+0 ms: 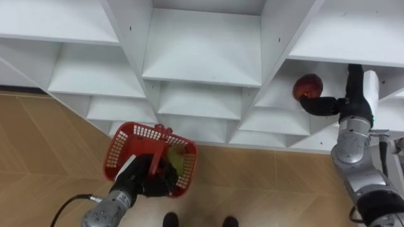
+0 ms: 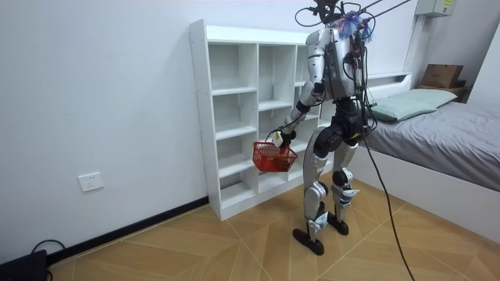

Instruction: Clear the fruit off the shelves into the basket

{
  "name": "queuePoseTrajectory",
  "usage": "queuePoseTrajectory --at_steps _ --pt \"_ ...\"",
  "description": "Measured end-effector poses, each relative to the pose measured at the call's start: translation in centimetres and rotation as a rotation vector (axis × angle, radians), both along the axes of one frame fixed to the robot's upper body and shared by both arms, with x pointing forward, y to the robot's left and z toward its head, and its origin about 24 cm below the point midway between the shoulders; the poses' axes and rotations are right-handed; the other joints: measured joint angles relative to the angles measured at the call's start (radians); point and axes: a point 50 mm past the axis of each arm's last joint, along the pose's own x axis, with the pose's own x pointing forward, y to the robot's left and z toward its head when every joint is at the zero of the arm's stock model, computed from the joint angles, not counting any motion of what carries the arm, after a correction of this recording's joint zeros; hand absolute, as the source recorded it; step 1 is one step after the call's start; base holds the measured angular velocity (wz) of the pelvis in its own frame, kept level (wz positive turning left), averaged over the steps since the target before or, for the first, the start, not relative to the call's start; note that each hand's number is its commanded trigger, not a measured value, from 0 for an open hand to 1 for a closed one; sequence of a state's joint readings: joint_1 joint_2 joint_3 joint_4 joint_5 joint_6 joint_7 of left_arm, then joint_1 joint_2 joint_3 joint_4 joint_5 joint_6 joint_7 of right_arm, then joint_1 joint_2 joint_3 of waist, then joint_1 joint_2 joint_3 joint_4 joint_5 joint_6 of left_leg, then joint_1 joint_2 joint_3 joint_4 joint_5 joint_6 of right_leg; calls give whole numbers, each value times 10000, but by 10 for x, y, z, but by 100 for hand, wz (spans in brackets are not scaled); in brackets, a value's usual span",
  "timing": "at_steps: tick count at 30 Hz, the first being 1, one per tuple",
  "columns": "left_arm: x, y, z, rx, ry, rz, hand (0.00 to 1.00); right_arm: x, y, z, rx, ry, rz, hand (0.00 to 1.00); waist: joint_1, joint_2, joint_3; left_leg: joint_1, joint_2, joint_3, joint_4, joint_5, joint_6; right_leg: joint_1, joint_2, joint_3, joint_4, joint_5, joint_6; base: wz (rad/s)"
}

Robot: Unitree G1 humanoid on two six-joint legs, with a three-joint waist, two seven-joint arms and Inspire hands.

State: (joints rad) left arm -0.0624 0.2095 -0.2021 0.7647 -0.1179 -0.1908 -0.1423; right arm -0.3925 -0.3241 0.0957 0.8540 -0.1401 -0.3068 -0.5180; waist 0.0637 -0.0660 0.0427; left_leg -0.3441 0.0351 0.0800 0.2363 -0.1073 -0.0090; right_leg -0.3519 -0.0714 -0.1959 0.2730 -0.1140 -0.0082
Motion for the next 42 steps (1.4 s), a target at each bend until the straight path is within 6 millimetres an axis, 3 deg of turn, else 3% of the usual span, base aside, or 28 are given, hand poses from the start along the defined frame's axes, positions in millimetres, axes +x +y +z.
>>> queuePoseTrajectory --at_steps 9,27,29,33,42 --pt "-1 -2 -4 223 192 -50 100 -7 -7 -14 570 543 -591 0 69 10 8 -18 14 12 9 0 0 -5 -1 -13 -6 0 -2 0" --pt "2 -5 -6 400 320 -132 100 -6 -8 -15 1303 559 -734 0 242 27 26 -442 43 41 69 0 -2 -469 10 7 103 17 -27 0" --pt "3 -6 -6 472 316 -189 100 -6 -7 -17 1232 679 -695 0 256 31 53 -453 40 42 95 0 -2 -484 10 21 122 19 -29 0" --pt "7 -13 -5 515 270 -483 100 -1 -3 -16 1070 819 -486 0 281 99 200 -530 44 36 155 0 -2 -553 7 20 162 21 -37 0" --pt "7 -19 -9 512 632 -696 100 16 8 0 846 422 -6 0 317 102 200 -706 40 37 170 22 -19 -742 16 63 203 28 -52 0"
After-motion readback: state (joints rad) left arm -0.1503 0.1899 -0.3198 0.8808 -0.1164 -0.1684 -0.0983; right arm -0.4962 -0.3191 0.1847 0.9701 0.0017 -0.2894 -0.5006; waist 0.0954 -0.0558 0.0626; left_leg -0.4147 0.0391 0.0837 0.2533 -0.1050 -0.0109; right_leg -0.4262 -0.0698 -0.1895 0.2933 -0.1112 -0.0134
